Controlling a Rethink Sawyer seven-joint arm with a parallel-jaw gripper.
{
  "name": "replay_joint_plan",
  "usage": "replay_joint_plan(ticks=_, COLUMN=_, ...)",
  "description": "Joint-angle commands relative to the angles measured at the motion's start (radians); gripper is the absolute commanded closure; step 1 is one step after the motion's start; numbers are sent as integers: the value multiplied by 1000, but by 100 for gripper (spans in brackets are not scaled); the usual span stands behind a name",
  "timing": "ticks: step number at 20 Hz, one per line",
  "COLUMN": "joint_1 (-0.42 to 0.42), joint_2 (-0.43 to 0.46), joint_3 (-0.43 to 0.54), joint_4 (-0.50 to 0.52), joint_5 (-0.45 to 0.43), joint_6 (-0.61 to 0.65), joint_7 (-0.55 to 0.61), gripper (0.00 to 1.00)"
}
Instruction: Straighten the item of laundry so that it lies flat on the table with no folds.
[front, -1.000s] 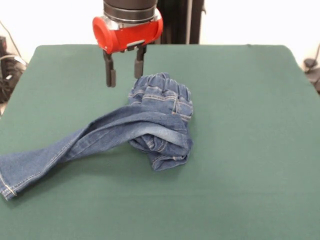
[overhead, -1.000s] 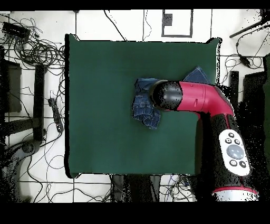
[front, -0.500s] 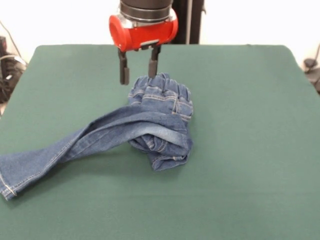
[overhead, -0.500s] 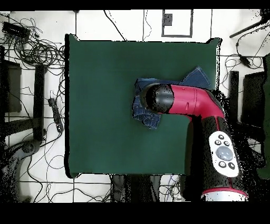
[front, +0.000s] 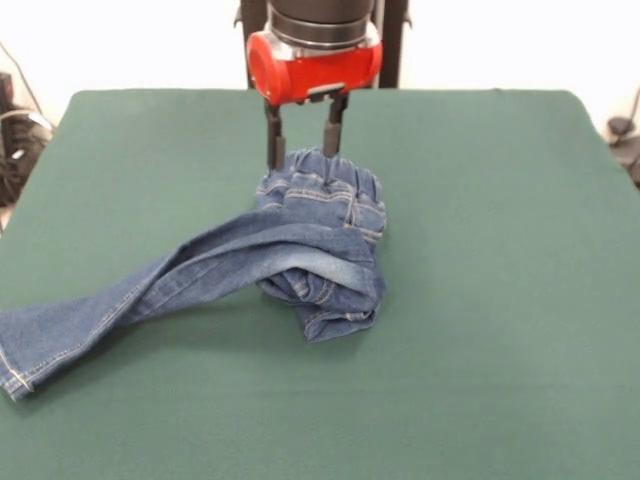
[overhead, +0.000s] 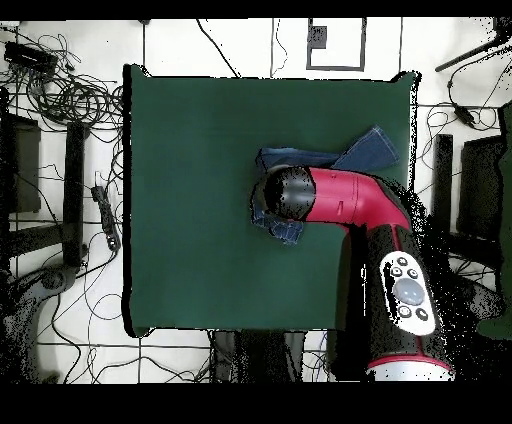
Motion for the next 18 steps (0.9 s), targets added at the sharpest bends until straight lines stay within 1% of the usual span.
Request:
replay_joint_plan(ticks=1, joint_1=50, joint_2=62, joint_3=6, joint_4=133, joint_5=65, joint_6=-77, joint_7=308, gripper=0)
replay_joint_plan(ticks=7, joint_1=43, joint_2=124, joint_3=3, joint_4=129, joint_5=51, joint_6=-164, joint_7=307, gripper=0)
replay_joint_plan(ticks=13, joint_1=56, joint_2=162, joint_3=-21, joint_4=107, joint_5=42, joint_6=-191, joint_7=299, gripper=0)
replay_joint_plan(ticks=17, joint_1=71, joint_2=179, joint_3=-42, joint_4=88, joint_5=46, joint_6=-188, joint_7=299, gripper=0)
replay_joint_plan(ticks=18, joint_1=77, joint_2=190, joint_3=-48, joint_4=71, joint_5=48, joint_6=-179, joint_7=298, gripper=0)
